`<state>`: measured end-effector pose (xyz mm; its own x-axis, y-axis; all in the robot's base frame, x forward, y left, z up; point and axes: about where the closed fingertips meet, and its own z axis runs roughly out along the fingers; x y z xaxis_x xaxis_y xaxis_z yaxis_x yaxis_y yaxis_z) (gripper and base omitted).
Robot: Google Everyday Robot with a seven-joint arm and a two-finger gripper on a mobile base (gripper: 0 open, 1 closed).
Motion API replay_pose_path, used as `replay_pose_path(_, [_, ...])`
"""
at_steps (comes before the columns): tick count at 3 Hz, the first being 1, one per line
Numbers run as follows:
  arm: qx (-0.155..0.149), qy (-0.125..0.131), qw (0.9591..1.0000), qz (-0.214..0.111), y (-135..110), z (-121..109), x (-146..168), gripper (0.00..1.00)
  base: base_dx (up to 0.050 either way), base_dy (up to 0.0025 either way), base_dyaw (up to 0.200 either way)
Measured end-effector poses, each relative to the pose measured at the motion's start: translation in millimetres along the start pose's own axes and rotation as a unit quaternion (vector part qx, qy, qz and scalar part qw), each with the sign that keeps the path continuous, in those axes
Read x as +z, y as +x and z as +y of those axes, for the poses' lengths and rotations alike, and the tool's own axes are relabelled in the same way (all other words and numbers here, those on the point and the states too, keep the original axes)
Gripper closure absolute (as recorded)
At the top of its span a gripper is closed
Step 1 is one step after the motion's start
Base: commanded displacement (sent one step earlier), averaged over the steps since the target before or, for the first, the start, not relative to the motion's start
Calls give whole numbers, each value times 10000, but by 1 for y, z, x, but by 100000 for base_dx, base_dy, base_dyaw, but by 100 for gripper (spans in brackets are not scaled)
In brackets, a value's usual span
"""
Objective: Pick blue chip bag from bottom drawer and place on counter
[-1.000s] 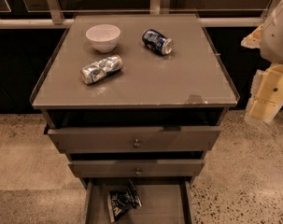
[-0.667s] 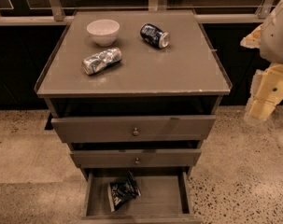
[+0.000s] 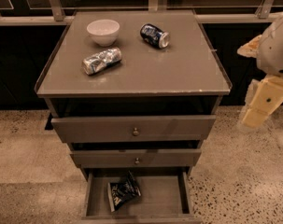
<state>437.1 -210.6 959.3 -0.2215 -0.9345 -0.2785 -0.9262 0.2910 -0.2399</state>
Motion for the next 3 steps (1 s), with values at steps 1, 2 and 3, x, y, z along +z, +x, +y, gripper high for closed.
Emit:
replay_pose_path(1, [330,-458,9954,-771,-7,25,69,0,0,0,0])
replay_pose_path(2, [335,-1050,9843,-1377,-34,50,138,0,0,0,0])
replay_pose_path(3, [347,-1075,9836,-1404,-36,51,141,0,0,0,0])
